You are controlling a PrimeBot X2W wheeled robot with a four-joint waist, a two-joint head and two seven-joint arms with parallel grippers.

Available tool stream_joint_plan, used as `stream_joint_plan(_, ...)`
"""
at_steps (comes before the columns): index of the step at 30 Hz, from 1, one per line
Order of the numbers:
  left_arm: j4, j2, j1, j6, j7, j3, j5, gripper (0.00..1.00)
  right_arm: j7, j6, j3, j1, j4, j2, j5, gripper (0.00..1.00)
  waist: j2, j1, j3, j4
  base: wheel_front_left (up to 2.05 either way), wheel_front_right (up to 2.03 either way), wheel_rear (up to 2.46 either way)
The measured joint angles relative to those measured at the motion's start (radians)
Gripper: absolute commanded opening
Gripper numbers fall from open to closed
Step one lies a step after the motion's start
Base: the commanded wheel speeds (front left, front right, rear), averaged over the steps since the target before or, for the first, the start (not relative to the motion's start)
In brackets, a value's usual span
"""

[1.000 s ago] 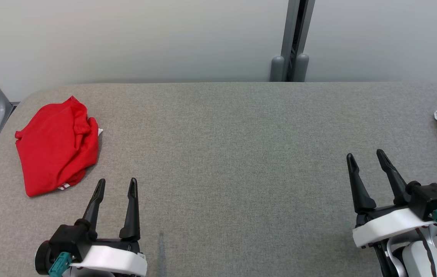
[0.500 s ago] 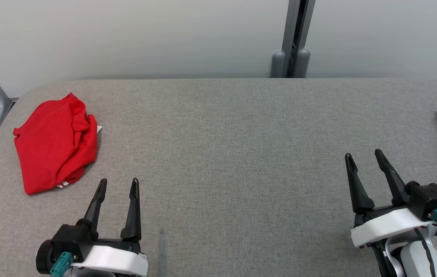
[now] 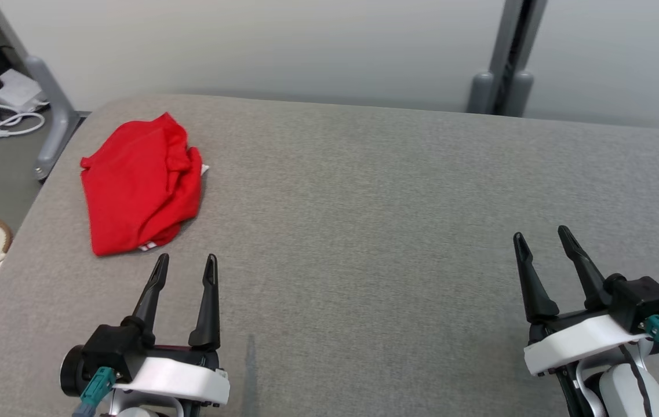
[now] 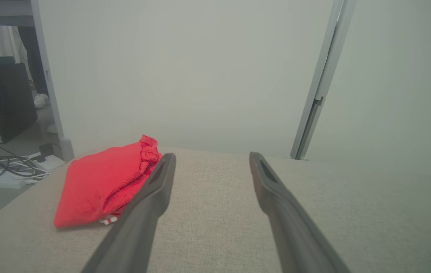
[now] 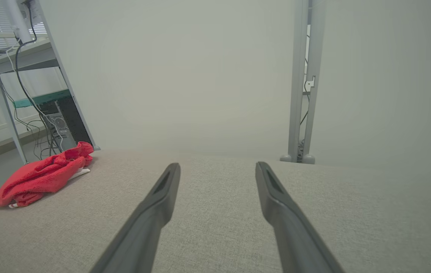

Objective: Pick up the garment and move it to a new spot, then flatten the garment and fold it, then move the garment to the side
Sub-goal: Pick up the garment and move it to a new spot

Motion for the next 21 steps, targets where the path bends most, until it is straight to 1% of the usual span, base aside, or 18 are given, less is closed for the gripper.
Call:
stream_joint_plan(6, -0.003, 0.000, 0.020, 0.003, 0.000, 0.016, 0.003, 1.00, 0.000, 0.000, 0.055, -0.001, 0.015, -0.008, 0.006, 1.00, 0.0000, 0.0000, -0.003, 0.106, 0.00, 0.00, 0.00)
stream_joint_plan(7, -0.002, 0.000, 0.028, 0.003, 0.000, 0.024, 0.006, 1.00, 0.000, 0.000, 0.064, -0.001, 0.023, -0.010, 0.012, 1.00, 0.0000, 0.0000, -0.007, 0.141, 0.00, 0.00, 0.00)
stream_joint_plan(12, -0.004, 0.000, 0.047, -0.002, 0.000, 0.041, 0.012, 1.00, 0.000, 0.000, 0.070, 0.000, 0.033, -0.004, 0.019, 1.00, 0.0000, 0.0000, -0.026, 0.218, 0.00, 0.00, 0.00)
stream_joint_plan(17, -0.008, 0.001, 0.066, -0.005, 0.000, 0.053, 0.014, 1.00, -0.001, 0.000, 0.111, 0.003, 0.048, 0.008, 0.025, 1.00, 0.0000, 0.0000, -0.046, 0.272, 0.00, 0.00, 0.00)
stream_joint_plan(21, -0.022, 0.001, 0.071, -0.001, 0.000, 0.058, 0.011, 1.00, -0.001, 0.000, 0.137, -0.001, 0.056, 0.013, 0.028, 1.00, 0.0000, 0.0000, -0.044, 0.284, 0.00, 0.00, 0.00)
